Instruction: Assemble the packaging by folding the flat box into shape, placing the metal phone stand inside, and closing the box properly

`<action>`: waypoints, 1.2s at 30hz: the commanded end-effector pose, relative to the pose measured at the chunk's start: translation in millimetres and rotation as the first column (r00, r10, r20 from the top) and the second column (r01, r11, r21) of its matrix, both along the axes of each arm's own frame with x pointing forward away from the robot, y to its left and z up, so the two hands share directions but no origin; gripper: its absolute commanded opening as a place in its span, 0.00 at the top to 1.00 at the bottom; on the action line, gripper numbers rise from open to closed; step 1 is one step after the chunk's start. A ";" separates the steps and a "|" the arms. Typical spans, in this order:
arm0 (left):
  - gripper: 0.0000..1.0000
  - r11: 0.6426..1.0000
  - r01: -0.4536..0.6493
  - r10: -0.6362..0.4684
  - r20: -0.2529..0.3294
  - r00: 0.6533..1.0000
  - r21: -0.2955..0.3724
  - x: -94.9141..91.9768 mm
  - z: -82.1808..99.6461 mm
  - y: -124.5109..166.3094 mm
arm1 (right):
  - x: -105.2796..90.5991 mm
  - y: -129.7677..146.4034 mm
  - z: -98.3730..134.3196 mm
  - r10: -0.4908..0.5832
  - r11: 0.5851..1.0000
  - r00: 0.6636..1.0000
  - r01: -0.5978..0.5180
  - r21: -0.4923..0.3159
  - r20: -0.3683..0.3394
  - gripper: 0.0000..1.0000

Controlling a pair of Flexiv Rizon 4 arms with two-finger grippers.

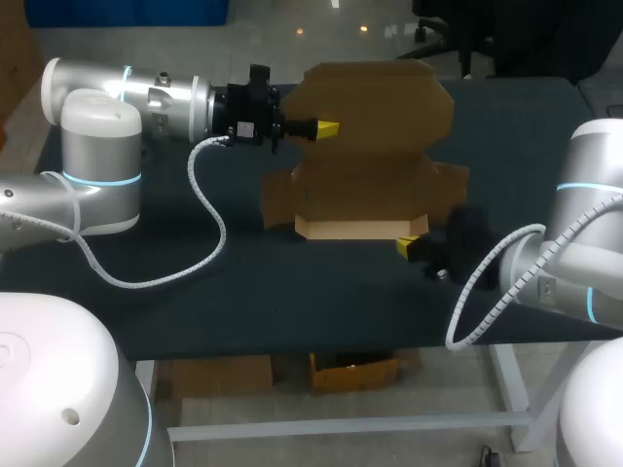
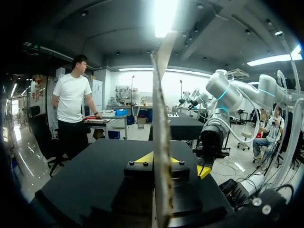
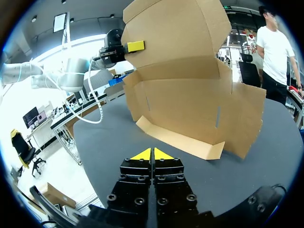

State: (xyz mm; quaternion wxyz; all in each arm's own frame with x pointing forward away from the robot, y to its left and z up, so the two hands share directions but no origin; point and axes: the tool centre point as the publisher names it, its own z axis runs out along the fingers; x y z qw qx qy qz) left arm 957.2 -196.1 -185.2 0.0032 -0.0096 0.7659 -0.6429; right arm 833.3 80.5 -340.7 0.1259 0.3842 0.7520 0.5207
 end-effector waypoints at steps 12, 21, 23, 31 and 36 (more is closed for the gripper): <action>1.00 1.000 0.005 -0.005 -0.001 1.000 0.001 1.2 -0.7 0.6 | 34.1 36.5 -28.3 -0.030 0.999 0.999 0.031 -0.026 0.023 1.00; 1.00 1.000 0.005 -0.005 -0.001 1.000 0.001 1.2 -0.7 0.6 | 51.2 47.4 -45.1 -0.038 0.999 0.999 0.038 -0.025 0.011 1.00; 1.00 1.000 0.005 -0.005 -0.001 1.000 0.001 1.2 -0.7 0.6 | 54.5 48.1 -48.3 -0.040 0.999 0.999 0.040 -0.023 0.010 1.00; 1.00 1.000 0.005 -0.005 -0.001 1.000 0.001 1.2 -0.7 0.6 | 65.5 54.7 -58.2 -0.044 0.999 0.999 0.044 -0.023 0.003 1.00; 1.00 1.000 0.005 -0.005 -0.001 1.000 0.001 1.2 -0.7 0.6 | 72.0 55.4 -63.3 -0.048 0.999 0.999 0.048 -0.018 0.003 1.00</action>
